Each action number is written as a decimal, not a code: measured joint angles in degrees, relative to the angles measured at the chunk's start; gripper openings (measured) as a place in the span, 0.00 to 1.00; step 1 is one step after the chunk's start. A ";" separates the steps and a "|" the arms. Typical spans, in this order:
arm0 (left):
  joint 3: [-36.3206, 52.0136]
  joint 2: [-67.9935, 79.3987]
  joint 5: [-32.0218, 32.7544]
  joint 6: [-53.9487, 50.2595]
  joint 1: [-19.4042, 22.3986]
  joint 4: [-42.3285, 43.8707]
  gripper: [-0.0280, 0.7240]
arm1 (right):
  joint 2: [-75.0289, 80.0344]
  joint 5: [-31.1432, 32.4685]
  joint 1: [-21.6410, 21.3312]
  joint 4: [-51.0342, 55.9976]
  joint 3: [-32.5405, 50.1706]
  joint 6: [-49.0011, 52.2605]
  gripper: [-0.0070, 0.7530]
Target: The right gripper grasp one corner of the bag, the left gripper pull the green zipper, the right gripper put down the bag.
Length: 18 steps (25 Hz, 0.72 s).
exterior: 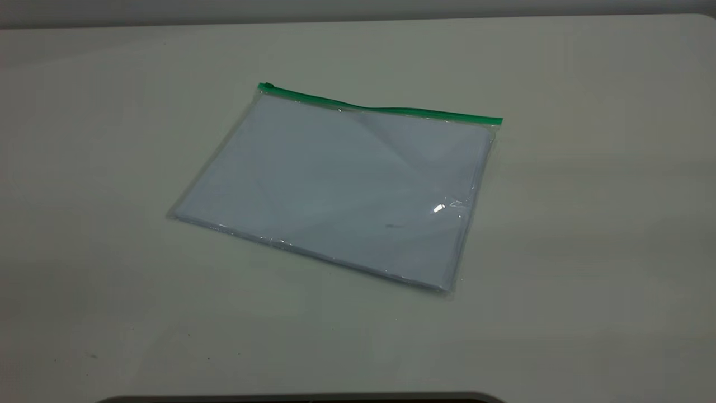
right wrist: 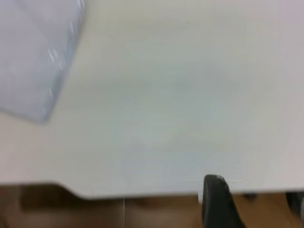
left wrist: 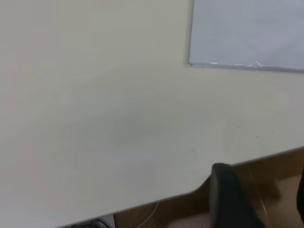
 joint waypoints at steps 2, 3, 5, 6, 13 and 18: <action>0.00 0.00 0.00 0.00 1.72 0.00 0.59 | -4.81 0.30 0.00 0.05 0.00 0.00 0.60; 0.00 -0.06 0.00 0.00 2.82 0.00 0.59 | -7.09 0.54 0.00 0.05 0.00 0.00 0.60; 0.00 -0.72 0.04 -0.17 4.59 0.00 0.59 | -10.98 0.69 0.00 0.05 0.00 0.00 0.60; 0.00 -1.60 0.04 -0.17 5.31 0.00 0.59 | -12.56 0.84 0.00 0.05 0.00 0.01 0.60; 0.00 -3.51 0.71 -0.17 6.38 0.00 0.59 | -14.49 1.06 0.00 0.23 0.00 0.01 0.60; 0.00 -3.51 0.70 -0.17 6.38 0.00 0.59 | -14.49 1.06 -0.48 0.48 0.00 0.01 0.60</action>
